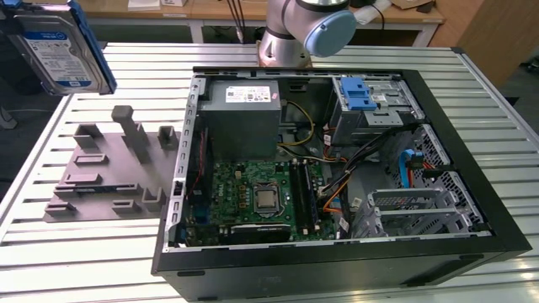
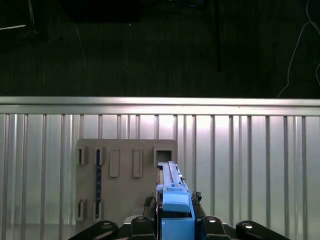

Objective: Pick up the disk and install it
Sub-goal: 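Pick up the disk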

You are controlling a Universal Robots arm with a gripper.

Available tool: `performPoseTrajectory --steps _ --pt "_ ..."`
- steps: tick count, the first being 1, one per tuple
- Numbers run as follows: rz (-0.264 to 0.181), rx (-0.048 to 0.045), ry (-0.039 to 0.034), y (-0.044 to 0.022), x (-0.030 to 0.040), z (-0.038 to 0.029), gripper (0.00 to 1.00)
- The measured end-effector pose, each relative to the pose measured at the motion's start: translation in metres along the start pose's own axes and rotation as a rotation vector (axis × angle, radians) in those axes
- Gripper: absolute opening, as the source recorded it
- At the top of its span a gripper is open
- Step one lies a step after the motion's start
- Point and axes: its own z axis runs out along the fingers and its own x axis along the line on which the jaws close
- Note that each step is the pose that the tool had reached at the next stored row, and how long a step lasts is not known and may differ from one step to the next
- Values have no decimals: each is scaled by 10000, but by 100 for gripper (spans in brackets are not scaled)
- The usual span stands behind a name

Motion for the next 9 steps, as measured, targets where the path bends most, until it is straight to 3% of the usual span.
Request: performPoseTrajectory --steps 9 --pt "0 -1 0 3 -2 -134 36"
